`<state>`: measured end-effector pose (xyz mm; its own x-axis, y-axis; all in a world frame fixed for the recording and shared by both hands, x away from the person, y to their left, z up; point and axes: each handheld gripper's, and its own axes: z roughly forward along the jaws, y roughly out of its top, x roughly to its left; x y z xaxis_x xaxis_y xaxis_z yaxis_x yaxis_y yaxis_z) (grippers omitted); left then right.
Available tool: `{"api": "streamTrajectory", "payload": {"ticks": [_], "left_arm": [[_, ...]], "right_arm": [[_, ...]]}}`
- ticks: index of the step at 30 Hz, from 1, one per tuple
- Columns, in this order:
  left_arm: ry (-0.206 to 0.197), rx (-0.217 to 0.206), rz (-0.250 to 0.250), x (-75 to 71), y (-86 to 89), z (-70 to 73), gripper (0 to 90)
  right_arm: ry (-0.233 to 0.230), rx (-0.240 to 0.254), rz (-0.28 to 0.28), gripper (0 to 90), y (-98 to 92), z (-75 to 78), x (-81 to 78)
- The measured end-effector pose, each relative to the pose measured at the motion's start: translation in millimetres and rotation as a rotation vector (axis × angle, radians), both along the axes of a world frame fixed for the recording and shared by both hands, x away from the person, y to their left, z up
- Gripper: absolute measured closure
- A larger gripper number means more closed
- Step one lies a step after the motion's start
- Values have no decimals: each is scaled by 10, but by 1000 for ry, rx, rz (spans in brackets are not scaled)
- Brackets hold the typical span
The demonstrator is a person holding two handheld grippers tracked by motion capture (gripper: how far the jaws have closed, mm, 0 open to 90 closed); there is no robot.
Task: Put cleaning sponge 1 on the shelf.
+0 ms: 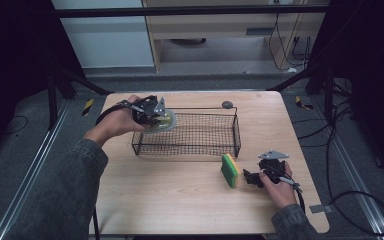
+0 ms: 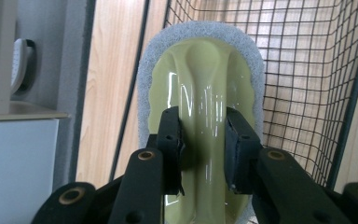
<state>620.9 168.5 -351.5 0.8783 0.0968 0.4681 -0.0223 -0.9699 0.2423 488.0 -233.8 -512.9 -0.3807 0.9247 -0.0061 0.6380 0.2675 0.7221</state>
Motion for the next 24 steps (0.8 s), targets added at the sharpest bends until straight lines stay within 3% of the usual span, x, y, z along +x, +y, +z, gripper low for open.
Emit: {"api": "streamTrajectory", "payload": {"ticks": [4,24], "left_arm": [[16,22,-11,19,-15,-65,707],[56,27,-19,24,-12,-215,707]], "right_arm": [[0,-3,2,7,3,1,4],[0,-1,2,7,9,0,6]]}}
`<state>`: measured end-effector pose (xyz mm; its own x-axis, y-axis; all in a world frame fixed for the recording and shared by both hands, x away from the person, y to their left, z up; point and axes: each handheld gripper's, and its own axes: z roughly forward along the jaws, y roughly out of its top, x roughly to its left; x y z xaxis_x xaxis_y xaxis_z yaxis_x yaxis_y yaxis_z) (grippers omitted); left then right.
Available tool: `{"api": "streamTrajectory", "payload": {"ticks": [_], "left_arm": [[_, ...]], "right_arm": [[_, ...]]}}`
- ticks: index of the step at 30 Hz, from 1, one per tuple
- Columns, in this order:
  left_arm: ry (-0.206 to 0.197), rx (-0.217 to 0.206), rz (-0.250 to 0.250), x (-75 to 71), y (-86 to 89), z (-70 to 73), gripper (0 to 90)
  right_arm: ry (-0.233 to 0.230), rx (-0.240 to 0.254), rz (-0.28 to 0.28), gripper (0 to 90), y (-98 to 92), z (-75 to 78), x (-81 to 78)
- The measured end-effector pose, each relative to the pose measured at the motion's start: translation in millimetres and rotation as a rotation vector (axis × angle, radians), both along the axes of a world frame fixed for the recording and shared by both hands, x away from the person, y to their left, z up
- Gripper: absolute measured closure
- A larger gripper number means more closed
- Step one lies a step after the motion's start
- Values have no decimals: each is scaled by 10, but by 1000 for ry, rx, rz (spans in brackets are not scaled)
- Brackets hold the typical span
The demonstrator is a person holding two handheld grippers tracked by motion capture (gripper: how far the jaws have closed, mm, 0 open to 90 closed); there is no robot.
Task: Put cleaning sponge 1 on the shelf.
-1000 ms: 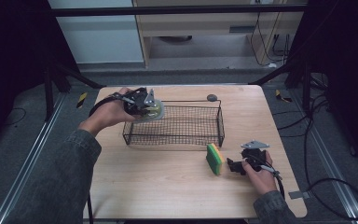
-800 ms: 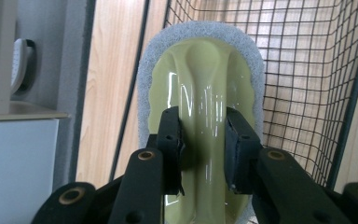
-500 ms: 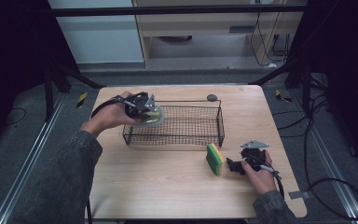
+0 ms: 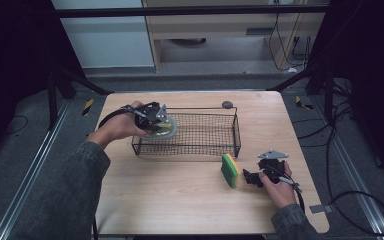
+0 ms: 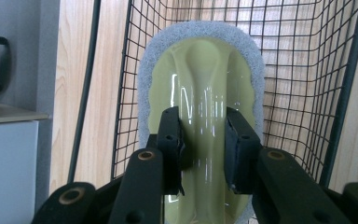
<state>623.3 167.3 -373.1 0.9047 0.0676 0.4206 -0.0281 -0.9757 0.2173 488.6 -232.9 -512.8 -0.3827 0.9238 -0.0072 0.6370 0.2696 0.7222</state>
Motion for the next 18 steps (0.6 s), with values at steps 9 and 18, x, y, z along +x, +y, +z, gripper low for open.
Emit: {"api": "streamTrajectory", "payload": {"ticks": [9,18], "left_arm": [[14,4,4,11,26,-92,707],[32,0,24,50,68,-186,706]], "right_arm": [[0,0,0,7,0,0,0],[0,0,-1,7,1,0,0]]}}
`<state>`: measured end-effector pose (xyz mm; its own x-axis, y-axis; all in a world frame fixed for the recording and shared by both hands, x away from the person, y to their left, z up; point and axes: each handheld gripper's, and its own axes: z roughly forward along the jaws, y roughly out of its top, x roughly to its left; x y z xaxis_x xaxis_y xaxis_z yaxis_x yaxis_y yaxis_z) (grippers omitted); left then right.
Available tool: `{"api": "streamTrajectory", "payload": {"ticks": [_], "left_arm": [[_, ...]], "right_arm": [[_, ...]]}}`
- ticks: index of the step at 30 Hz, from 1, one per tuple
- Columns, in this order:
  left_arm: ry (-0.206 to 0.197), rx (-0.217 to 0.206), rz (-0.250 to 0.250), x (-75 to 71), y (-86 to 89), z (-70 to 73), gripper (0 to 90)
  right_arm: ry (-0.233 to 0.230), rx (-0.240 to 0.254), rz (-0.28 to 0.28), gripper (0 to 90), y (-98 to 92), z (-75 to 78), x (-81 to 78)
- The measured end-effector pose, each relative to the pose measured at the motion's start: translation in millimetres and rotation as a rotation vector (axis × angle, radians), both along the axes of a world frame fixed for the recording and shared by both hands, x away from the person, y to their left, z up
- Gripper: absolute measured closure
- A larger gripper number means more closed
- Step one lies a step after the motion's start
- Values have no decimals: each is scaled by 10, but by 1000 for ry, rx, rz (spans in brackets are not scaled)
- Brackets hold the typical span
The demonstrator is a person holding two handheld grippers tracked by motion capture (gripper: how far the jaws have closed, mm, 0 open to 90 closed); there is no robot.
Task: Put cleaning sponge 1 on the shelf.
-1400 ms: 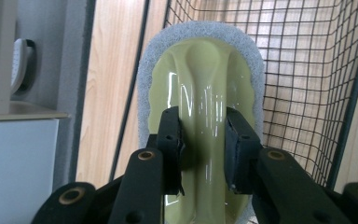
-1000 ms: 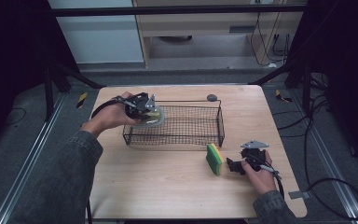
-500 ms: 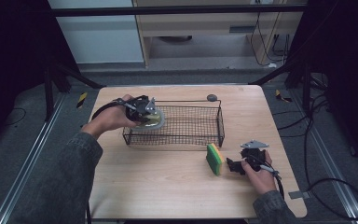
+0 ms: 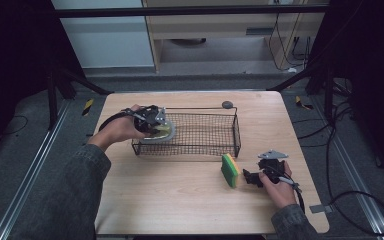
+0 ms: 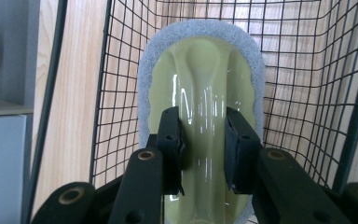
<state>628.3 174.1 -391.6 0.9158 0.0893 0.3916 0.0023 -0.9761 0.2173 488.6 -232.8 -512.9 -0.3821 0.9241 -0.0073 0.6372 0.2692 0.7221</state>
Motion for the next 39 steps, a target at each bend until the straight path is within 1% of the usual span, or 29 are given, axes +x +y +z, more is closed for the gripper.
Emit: {"api": "streamTrajectory", "payload": {"ticks": [5,8,13,16,17,23,25,26,31,32,33,37,38,39], "left_arm": [[8,9,6,4,15,-58,706],[17,3,17,18,40,-97,706],[27,3,21,31,64,-136,706],[36,4,28,26,55,-149,706],[30,10,21,33,50,-149,706],[34,10,23,31,27,-168,705],[36,8,25,33,20,-172,705],[42,-1,30,36,15,-181,705],[54,-1,43,31,1,-223,697],[53,-13,37,36,-4,-222,695],[53,-13,37,36,-4,-222,678],[62,-28,40,15,-21,-208,660],[61,-58,43,2,-15,-158,654],[56,-79,47,-9,-10,-122,646]], "right_arm": [[0,0,0,7,1,0,0],[0,0,0,7,1,0,0],[0,0,-1,7,1,0,0],[0,0,-1,7,1,0,0],[0,0,-1,7,1,0,0],[-1,-1,-1,7,2,0,0],[-2,-1,-1,7,2,0,0],[-1,-1,-2,7,2,0,0],[-1,-1,-1,7,2,0,0],[-1,-1,-1,7,1,-1,0],[-1,-1,-1,7,1,-1,0],[-2,-1,-1,7,1,-1,1],[-2,0,-1,7,2,-1,1],[-2,-1,-1,7,2,-1,1]]}}
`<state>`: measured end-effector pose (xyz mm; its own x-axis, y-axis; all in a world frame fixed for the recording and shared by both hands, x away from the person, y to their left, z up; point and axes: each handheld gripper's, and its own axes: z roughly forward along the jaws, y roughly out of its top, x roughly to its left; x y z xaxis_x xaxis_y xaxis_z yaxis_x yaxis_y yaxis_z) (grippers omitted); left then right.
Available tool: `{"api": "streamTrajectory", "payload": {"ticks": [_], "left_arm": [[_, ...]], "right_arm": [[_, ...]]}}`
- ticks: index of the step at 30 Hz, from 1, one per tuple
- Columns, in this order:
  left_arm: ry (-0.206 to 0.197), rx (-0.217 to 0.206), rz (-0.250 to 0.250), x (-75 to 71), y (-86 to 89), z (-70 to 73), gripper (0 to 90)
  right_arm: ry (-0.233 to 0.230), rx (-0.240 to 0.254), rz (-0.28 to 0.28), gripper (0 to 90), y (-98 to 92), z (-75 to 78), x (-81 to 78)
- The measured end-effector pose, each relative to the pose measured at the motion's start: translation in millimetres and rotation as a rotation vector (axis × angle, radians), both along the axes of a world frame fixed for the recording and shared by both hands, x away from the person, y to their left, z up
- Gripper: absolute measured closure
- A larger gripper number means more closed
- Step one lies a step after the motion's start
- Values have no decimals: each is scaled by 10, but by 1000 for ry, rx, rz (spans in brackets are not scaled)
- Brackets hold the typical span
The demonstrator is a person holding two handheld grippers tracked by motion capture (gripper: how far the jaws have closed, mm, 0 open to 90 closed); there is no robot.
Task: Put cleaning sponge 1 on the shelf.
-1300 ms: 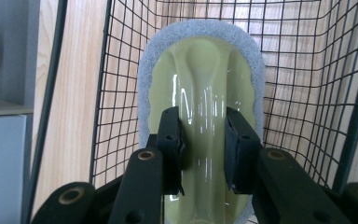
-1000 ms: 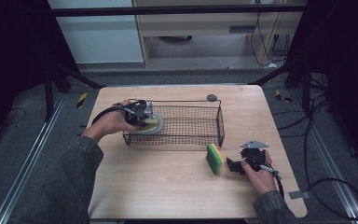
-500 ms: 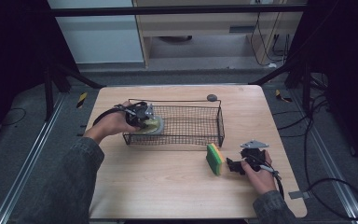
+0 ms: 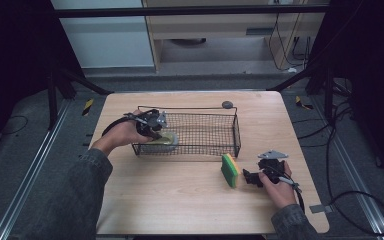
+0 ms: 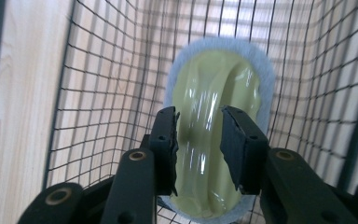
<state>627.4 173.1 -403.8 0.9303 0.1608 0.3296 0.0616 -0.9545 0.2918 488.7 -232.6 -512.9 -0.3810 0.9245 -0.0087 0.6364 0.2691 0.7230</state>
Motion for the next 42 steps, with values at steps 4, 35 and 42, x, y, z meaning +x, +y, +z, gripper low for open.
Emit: {"api": "streamTrajectory", "payload": {"ticks": [4,35,42], "left_arm": [[-82,-121,39,-58,31,230,578],[-245,-611,493,-1147,477,152,48],[-244,-575,583,-1360,695,-185,61]], "right_arm": [[4,5,-2,7,2,3,-2],[1,2,-10,6,10,0,-1],[2,3,-18,4,18,0,4]]}}
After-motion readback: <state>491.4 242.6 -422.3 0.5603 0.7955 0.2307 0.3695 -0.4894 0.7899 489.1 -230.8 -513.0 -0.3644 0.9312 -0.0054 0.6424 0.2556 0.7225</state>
